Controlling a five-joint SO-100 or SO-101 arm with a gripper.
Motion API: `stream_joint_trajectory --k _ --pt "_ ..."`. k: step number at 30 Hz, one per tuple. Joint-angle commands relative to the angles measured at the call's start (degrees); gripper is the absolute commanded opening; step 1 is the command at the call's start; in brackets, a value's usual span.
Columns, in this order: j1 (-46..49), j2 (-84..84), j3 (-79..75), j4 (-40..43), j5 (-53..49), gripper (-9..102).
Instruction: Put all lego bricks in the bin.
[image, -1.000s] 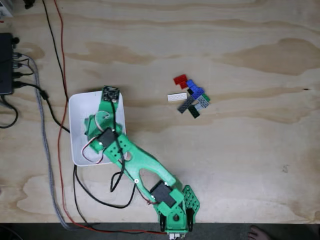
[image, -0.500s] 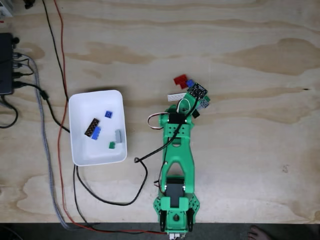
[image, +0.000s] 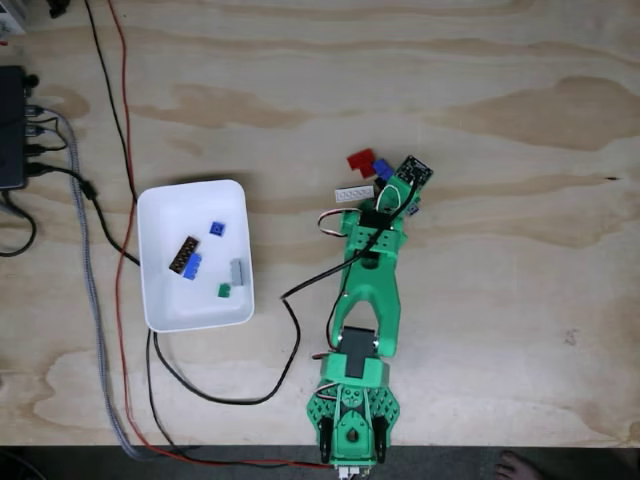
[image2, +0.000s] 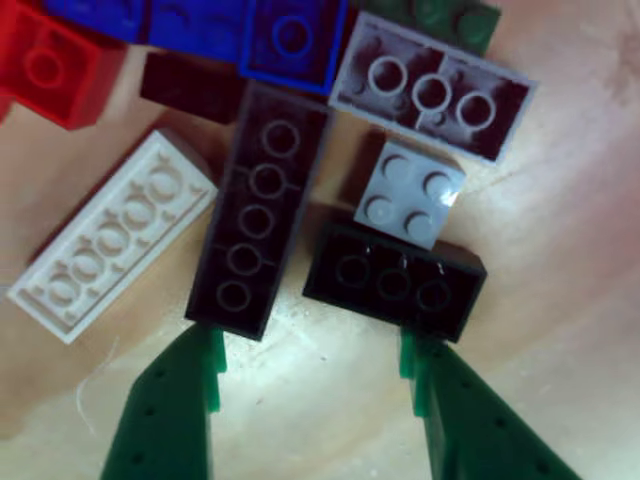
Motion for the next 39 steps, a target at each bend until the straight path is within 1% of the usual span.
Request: stream_joint_trajectory --k 1,4,10,19,22,24,26,27,29,32,34,35,37,39 --pt "0.18 -0.97 -4.83 -1.41 -0.70 18" --pt "-0.26 -1.93 -6.50 -2.29 -1.14 20" --pt "-1.76 -1.85 -9.23 -2.29 -0.44 20" --pt "0.97 -4.48 -9.05 -6.06 0.00 18" --pt "2.29 -4.66 -8.70 -7.29 -0.79 15" --pt "2.46 -4.22 -8.44 -7.29 -1.14 9" --pt "1.85 -1.32 -6.77 -7.73 -0.79 0" --pt "0.97 1.67 -4.83 -8.26 -0.44 0" --pt "-1.67 11.43 -0.62 -7.38 1.23 0" --pt "-8.96 31.64 2.64 0.88 4.31 0" --pt "-16.61 45.35 2.11 6.59 7.91 0" --pt "-20.83 49.13 0.26 9.32 9.67 0" --pt "-30.41 49.75 -7.03 15.38 14.33 0" --pt "-36.91 43.33 -16.96 19.51 18.28 0"
